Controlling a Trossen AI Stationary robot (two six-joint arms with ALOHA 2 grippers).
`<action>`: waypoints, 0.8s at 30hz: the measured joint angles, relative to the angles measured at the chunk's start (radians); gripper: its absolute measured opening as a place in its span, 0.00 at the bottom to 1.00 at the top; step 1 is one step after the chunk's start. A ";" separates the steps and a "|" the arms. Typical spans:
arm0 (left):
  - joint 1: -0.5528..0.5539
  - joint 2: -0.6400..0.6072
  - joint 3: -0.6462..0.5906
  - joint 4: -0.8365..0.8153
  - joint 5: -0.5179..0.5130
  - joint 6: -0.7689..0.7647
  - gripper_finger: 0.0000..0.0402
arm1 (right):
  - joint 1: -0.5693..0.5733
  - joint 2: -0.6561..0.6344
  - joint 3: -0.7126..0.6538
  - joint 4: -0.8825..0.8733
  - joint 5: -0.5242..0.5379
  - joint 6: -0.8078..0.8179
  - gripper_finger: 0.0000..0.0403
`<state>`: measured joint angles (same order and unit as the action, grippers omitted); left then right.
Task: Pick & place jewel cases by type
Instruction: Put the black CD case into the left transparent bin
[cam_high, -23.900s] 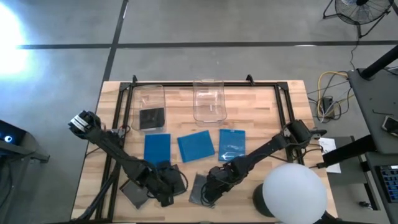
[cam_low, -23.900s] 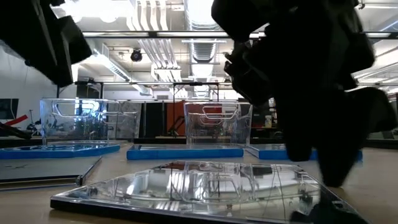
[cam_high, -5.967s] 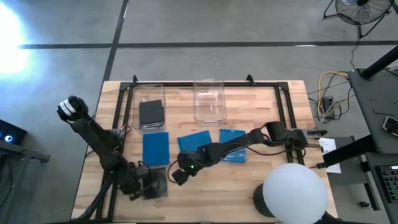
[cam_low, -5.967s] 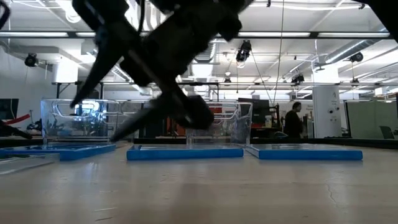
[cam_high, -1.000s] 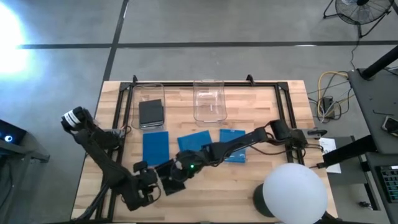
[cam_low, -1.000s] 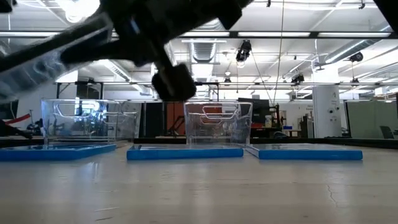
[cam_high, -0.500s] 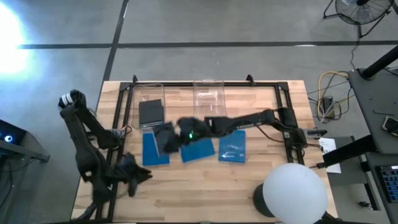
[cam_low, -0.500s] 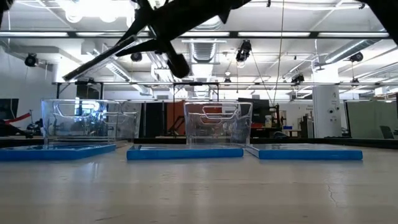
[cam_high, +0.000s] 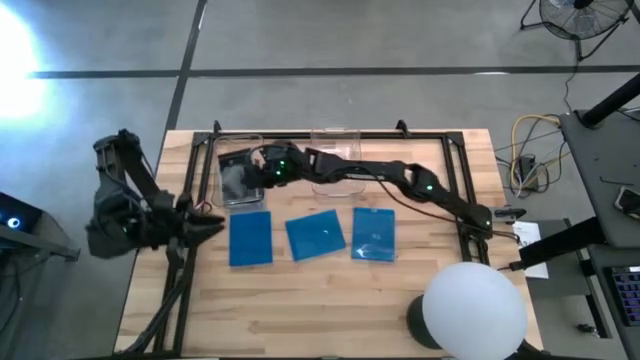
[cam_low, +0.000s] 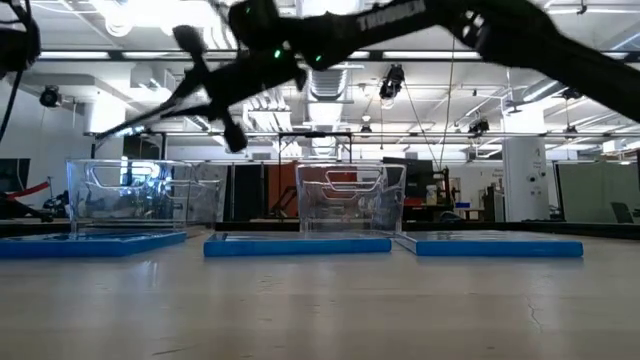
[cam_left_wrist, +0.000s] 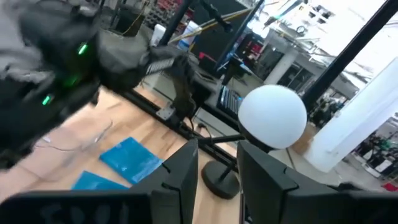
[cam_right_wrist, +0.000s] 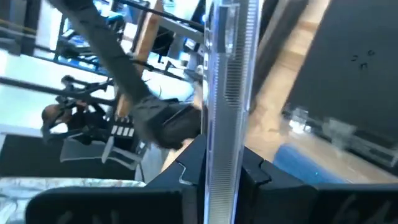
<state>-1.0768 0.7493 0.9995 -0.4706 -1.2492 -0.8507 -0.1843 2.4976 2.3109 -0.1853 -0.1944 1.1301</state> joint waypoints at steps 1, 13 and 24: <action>0.001 -0.021 -0.006 -0.002 0.001 0.016 0.23 | -0.008 0.035 0.039 -0.005 -0.003 0.014 0.09; 0.001 -0.241 -0.053 -0.122 0.084 0.142 0.23 | -0.055 0.136 0.017 0.145 -0.017 0.184 0.21; 0.001 -0.328 -0.058 -0.169 0.045 0.165 0.23 | -0.054 0.131 0.024 0.115 -0.099 0.212 0.48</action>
<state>-1.0756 0.4214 0.9420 -0.6396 -1.2041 -0.6858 -0.2386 2.6282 2.3348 -0.0708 -0.2936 1.3421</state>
